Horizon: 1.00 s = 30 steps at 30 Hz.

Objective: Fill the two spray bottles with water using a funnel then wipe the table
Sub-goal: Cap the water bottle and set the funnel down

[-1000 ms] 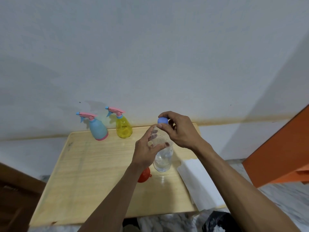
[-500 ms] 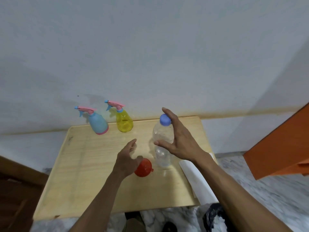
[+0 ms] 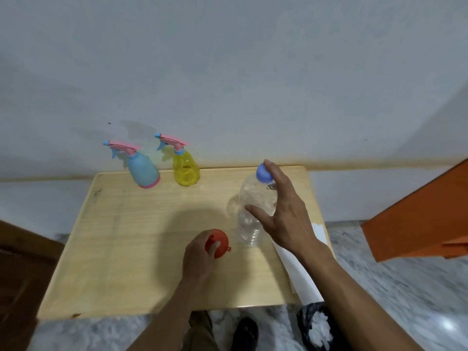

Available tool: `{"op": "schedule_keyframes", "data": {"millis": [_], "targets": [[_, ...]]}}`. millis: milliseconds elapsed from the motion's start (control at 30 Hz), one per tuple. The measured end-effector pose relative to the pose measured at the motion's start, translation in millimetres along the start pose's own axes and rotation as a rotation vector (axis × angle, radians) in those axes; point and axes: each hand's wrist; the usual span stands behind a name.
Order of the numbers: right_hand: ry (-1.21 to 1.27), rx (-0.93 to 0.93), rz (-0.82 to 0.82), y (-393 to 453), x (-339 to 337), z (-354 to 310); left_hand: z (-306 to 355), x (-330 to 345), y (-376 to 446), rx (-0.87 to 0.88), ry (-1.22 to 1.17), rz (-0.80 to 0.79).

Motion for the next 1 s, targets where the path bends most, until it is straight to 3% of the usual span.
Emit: {"op": "schedule_keyframes", "data": {"millis": [433,733,1000], "targets": [[0.066,0.095,0.180,-7.7,12.3,-19.7,-1.9,-40.5,-0.7,0.050,-0.032,0.019],[0.061,0.262,0.324,18.6,11.2,-31.7,9.3,-58.0,36.6,0.129,-0.059,0.026],[0.024,0.125,0.381,88.9,12.7,-12.2,56.0,-35.5,99.0,0.205,-0.053,0.056]]}}
Point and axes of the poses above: each hand's wrist, its own y-axis towards the middle knuckle, its own x-axis out of the palm, z = x × y, and after that the axes turned 10 degrees about z, right-handed
